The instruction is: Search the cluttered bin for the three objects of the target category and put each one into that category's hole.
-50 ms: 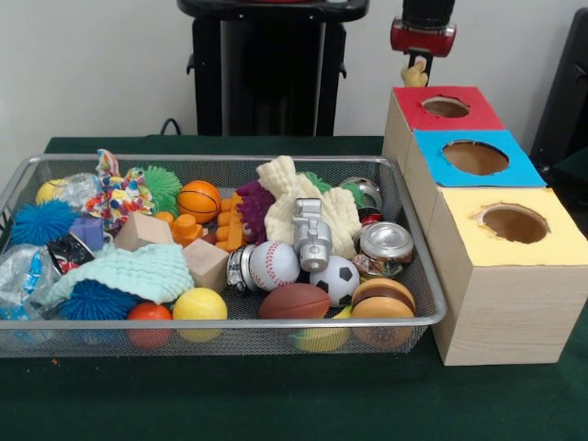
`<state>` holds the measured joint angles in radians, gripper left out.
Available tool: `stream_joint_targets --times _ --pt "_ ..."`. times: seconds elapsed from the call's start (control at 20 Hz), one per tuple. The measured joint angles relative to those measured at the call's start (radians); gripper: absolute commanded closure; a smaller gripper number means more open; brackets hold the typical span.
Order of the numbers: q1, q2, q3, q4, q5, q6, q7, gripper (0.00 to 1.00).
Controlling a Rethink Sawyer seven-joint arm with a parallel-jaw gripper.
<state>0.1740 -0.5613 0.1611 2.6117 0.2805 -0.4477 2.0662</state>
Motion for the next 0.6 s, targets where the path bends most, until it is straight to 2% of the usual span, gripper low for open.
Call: stream_joint_targets --times 0.15,0.3,0.4,0.6 --pt "0.020 -0.015 -0.004 -0.003 0.026 0.019 0.000 1.00" --pt "0.050 -0.054 -0.018 -0.005 0.071 0.083 0.000 1.00" --pt "0.078 -0.104 -0.047 -0.015 0.108 0.187 0.000 1.00" --pt "0.100 -0.157 -0.085 -0.040 0.128 0.311 0.000 1.00"
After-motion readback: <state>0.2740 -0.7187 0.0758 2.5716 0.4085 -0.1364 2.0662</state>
